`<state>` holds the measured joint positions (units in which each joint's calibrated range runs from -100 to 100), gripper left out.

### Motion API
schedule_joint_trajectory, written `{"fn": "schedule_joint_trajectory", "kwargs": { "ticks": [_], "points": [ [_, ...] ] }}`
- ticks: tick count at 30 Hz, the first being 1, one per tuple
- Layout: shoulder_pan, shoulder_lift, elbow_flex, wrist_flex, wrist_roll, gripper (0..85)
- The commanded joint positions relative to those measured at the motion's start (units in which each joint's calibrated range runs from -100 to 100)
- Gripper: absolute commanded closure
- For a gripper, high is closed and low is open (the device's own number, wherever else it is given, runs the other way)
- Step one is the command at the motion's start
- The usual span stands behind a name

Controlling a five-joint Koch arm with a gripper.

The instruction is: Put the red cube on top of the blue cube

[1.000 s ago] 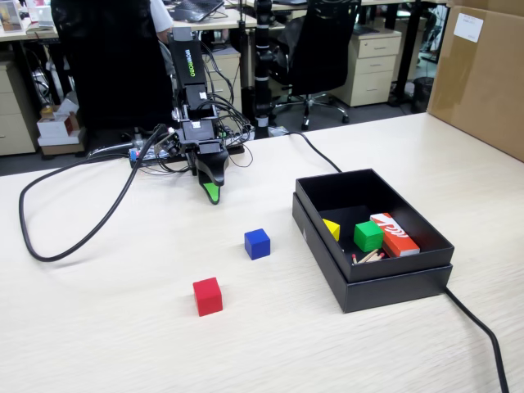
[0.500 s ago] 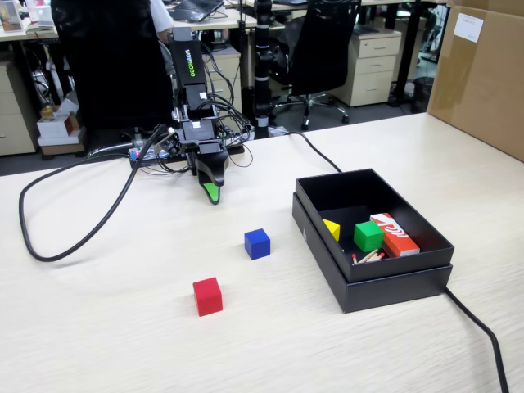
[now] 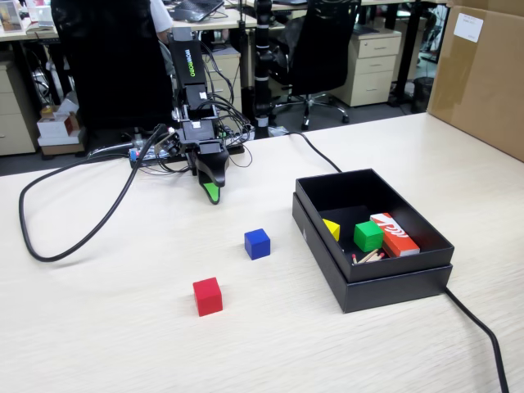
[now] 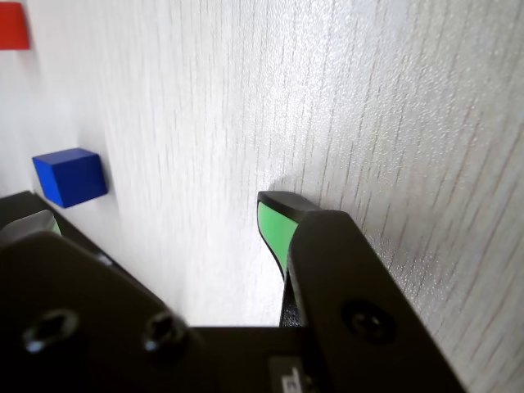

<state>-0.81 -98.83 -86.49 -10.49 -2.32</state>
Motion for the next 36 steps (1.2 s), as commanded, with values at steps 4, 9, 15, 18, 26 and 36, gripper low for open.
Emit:
{"fn": "schedule_joint_trajectory", "kwargs": {
  "ticks": [4, 9, 15, 18, 26, 36],
  "points": [
    [-0.24, 4.69, 19.04, -12.45, -0.05, 38.3],
    [-0.78, 12.72, 32.18, -17.46, 0.00, 38.3],
    [-2.59, 30.62, 52.85, -20.74, -0.93, 38.4],
    [-3.22, 40.03, 61.92, -22.47, -0.93, 41.1],
    [-4.35, 66.08, 86.94, -32.32, -1.81, 41.2],
    [-6.06, 94.99, 108.25, -33.18, -2.64, 41.4]
  ]
}}
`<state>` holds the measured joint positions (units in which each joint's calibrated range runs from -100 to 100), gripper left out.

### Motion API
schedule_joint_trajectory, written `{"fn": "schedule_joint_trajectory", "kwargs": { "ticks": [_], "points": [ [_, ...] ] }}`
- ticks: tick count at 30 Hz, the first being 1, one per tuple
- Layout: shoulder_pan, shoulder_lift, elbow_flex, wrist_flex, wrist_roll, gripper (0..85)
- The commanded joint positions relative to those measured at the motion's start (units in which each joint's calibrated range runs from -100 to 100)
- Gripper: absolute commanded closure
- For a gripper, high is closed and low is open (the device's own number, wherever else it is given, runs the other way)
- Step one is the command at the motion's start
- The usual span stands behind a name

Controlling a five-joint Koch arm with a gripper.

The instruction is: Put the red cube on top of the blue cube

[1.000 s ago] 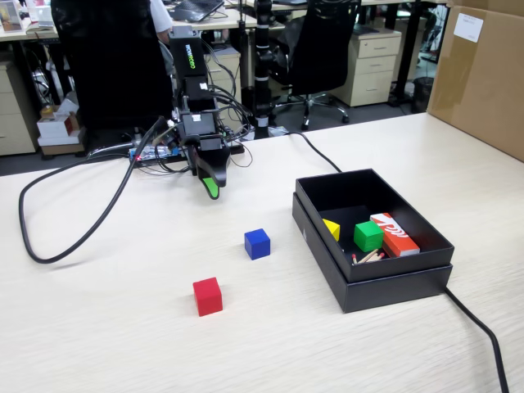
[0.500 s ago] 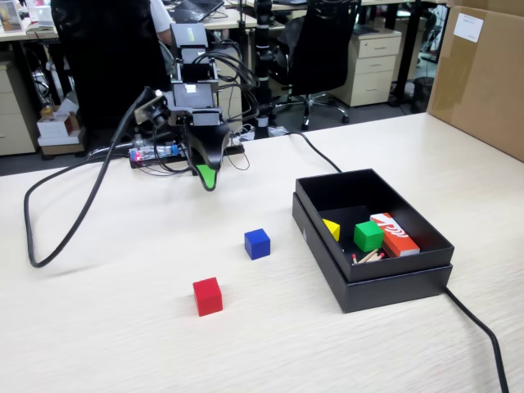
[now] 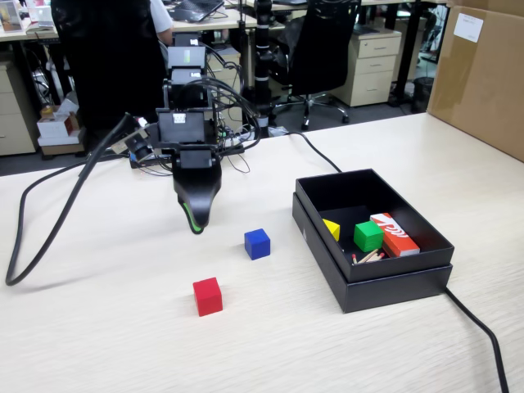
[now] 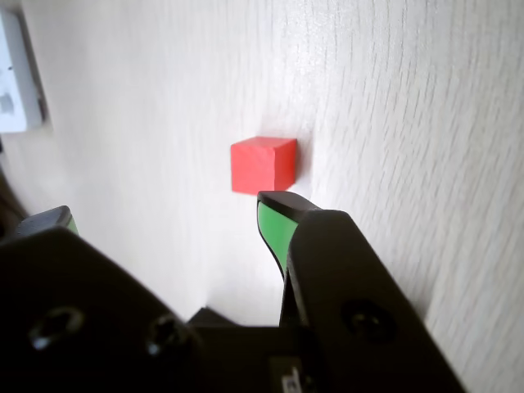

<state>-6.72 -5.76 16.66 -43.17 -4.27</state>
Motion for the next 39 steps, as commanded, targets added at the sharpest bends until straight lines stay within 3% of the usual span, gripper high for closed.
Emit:
{"fn": "schedule_joint_trajectory", "kwargs": {
  "ticks": [1, 39],
  "points": [
    [-0.20, 3.75, 6.01, -0.50, -0.68, 41.4],
    [0.00, 23.60, 12.44, 0.19, -0.93, 40.4]
  ]
}}
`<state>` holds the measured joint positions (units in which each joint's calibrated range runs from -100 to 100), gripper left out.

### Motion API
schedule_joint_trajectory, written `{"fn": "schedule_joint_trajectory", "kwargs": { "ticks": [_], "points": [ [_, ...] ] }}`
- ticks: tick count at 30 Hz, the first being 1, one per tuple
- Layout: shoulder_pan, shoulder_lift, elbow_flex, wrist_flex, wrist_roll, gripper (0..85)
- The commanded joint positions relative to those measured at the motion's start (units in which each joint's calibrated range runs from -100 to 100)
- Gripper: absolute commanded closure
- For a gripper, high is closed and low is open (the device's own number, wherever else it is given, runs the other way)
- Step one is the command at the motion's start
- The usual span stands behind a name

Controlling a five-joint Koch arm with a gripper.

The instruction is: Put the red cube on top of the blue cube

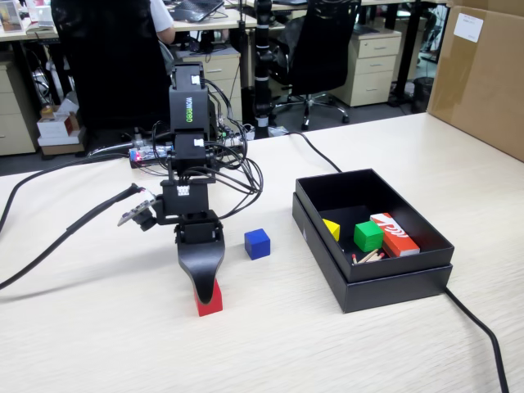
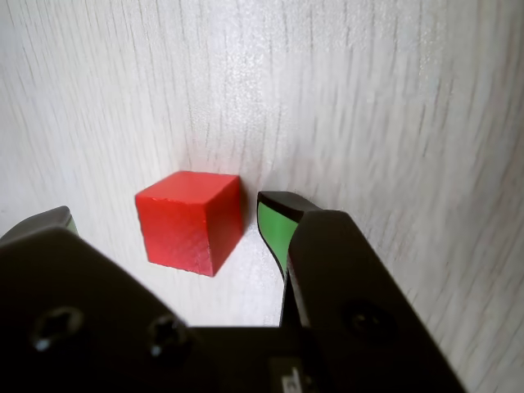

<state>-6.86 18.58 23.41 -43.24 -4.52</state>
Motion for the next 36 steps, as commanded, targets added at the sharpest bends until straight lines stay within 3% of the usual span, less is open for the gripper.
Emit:
{"fn": "schedule_joint_trajectory", "kwargs": {
  "ticks": [1, 16, 20, 23, 27, 33, 36],
  "points": [
    [0.15, -0.39, 5.87, 0.26, -0.68, 40.4],
    [0.63, 1.10, 5.78, 0.70, -2.39, 41.8],
    [0.78, 0.99, 5.42, 0.70, -2.64, 49.7],
    [0.98, 0.99, 5.33, 0.61, -2.83, 50.7],
    [1.07, 0.99, 5.42, 0.61, -2.78, 61.2],
    [1.17, 1.10, 5.69, 0.44, -2.83, 64.0],
    [1.17, 1.10, 5.60, 0.44, -2.78, 74.2]
  ]
}}
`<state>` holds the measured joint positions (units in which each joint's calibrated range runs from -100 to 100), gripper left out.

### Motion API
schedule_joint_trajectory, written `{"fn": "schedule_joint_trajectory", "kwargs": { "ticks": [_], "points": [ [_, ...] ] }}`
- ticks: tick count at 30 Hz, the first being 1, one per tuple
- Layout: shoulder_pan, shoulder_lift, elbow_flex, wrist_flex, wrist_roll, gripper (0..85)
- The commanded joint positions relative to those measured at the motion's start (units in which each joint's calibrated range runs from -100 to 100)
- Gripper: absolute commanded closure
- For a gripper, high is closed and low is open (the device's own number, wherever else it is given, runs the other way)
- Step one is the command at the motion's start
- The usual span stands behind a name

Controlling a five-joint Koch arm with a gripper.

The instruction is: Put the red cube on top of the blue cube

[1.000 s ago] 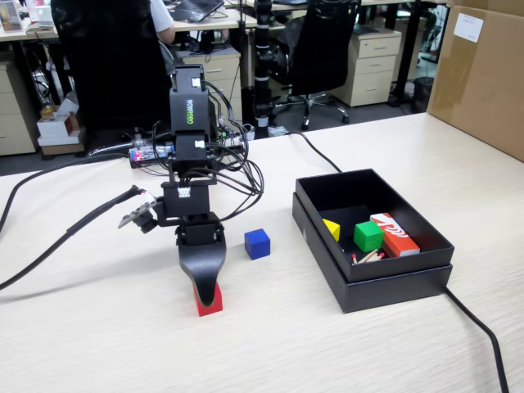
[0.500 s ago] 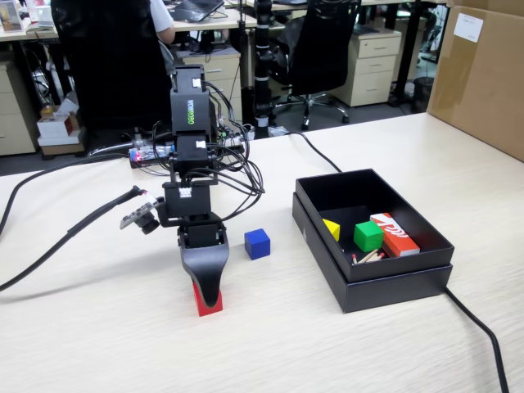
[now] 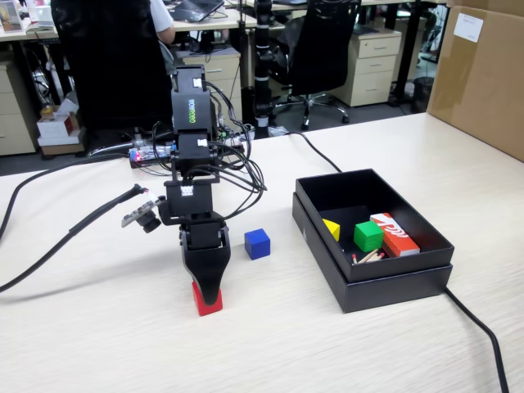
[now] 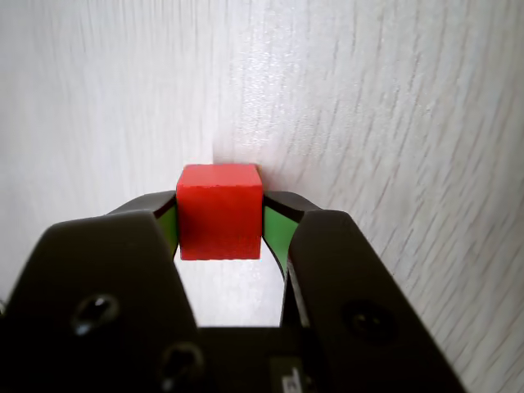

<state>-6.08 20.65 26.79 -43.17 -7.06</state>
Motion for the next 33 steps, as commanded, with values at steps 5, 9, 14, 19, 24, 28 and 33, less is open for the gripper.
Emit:
{"fn": "schedule_joint_trajectory", "kwargs": {
  "ticks": [5, 9, 14, 19, 24, 28, 33],
  "points": [
    [0.39, -1.77, 0.50, -0.50, -0.29, 77.4],
    [0.24, -3.61, 0.23, -0.85, -0.05, 84.7],
    [0.24, -11.18, 0.04, -5.00, 0.49, 84.7],
    [0.59, -23.11, -5.30, -6.73, 1.07, 84.7],
    [1.22, -33.10, -10.02, -8.71, 1.61, 84.7],
    [2.30, -43.42, -15.73, -9.58, 2.49, 84.7],
    [4.44, -53.52, -23.16, -9.58, 4.05, 84.7]
  ]
}}
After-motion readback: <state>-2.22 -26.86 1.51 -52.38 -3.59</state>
